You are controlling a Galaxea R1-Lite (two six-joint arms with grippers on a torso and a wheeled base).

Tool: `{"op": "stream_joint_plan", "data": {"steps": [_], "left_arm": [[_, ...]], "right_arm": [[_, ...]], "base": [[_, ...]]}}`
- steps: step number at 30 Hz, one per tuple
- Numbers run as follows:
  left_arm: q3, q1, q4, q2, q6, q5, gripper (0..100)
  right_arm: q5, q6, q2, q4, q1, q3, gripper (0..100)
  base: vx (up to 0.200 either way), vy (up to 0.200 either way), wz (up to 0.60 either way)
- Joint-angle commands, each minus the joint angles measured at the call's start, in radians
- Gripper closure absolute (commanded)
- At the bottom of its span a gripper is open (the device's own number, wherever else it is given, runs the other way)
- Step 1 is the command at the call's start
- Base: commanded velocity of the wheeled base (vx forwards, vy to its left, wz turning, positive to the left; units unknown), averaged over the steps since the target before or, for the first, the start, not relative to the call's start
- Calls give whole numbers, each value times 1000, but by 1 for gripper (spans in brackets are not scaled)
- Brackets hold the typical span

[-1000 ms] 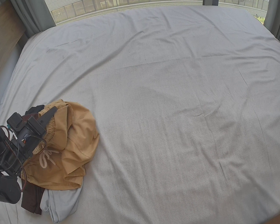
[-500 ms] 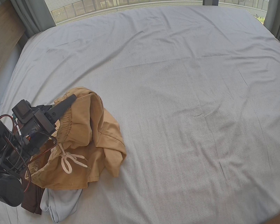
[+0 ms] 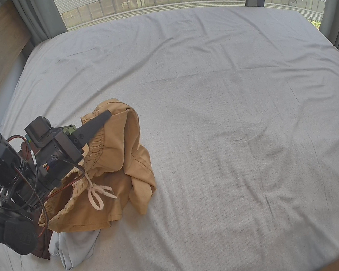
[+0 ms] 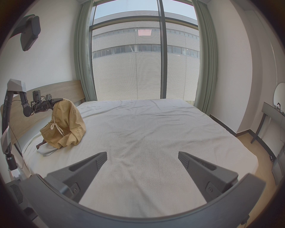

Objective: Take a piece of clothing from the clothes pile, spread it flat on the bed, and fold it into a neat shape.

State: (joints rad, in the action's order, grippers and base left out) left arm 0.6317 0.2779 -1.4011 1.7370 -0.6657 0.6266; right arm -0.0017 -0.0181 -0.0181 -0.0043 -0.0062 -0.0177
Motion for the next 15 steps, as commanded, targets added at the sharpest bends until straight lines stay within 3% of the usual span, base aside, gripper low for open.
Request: {"op": "stream_joint_plan", "data": {"steps": [1,11,15], "left_arm": [[10,26,-3,26,0,-2,100],[40,89,-79,96,0,-22,100],[72,155,-111,107,-9,-56,100]], "right_arm": [[-1,0,18,0,0,18,0],[-1,0,18,0,0,18,0],[-1,0,18,0,-1,18,0]], "base": [[0,0,0],[0,0,0],[0,0,0]]}}
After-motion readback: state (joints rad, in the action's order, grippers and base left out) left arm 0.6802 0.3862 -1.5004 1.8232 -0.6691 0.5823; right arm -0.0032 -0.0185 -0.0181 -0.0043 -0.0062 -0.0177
